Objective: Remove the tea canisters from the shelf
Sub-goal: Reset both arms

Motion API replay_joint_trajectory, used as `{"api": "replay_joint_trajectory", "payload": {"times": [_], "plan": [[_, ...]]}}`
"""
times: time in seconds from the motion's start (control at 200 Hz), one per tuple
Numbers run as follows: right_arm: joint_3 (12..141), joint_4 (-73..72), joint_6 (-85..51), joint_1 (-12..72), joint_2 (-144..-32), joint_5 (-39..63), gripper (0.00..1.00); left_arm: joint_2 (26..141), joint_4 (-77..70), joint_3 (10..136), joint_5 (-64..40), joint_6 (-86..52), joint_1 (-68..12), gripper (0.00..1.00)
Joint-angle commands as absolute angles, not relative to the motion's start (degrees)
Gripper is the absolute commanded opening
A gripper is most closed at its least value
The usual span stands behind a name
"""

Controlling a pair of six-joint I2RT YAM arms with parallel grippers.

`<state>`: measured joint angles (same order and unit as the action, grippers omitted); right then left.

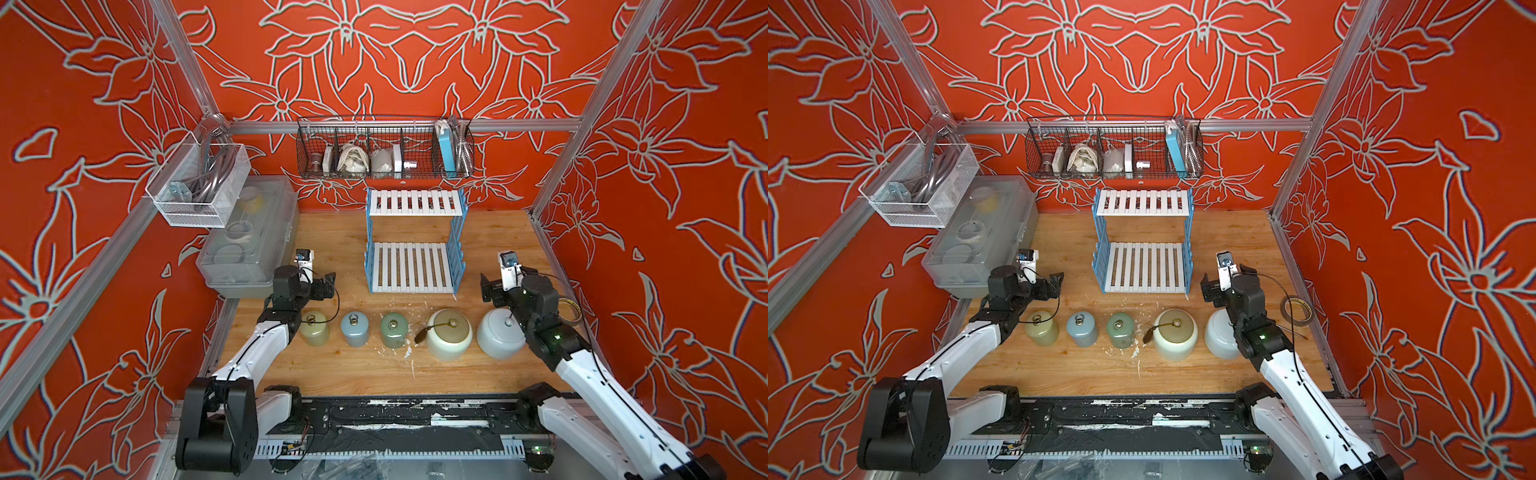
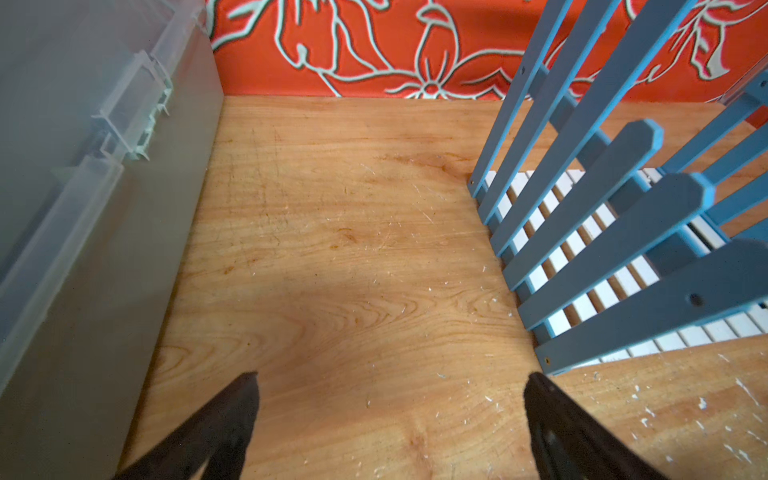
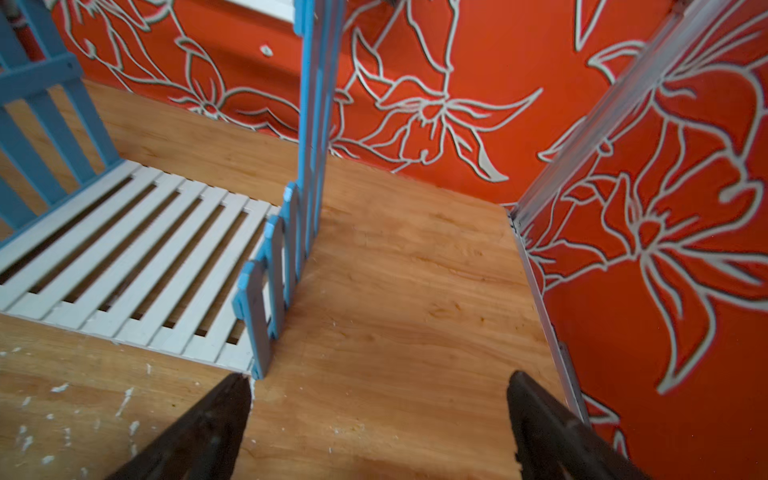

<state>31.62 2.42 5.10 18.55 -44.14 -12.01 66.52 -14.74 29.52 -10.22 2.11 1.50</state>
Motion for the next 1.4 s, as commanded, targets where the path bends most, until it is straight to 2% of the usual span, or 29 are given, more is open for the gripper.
{"api": "replay_joint_trajectory", "payload": {"times": [0.0, 0.22, 0.455, 0.726, 0.791, 1.396], "plan": [[27.7, -4.2, 4.8, 16.3, -44.1, -12.6, 1.0, 68.4, -20.5, 27.7, -10.3, 4.1, 1.3, 0.98], [24.0, -13.4, 2.3, 11.2, -49.5, -14.0, 1.0, 74.2, -22.3, 28.2, -9.9, 4.1, 1.4, 0.98], [21.0, -24.4, 0.5, 8.2, -58.0, -14.3, 0.99, 78.3, -30.4, 24.5, -9.8, 3.6, 1.9, 0.98], [22.9, -29.0, 0.2, 4.7, -66.8, -11.8, 1.0, 81.1, -47.5, 16.5, -6.9, 0.9, 2.9, 0.98], [23.2, -29.3, -0.3, 4.1, -67.2, -11.5, 1.0, 80.0, -43.3, 17.6, -6.7, 1.1, 3.0, 0.98], [21.5, -28.6, -0.6, 2.5, -65.3, -8.1, 0.99, 80.3, -44.6, 17.3, -6.7, 1.0, 3.0, 0.98]]}}
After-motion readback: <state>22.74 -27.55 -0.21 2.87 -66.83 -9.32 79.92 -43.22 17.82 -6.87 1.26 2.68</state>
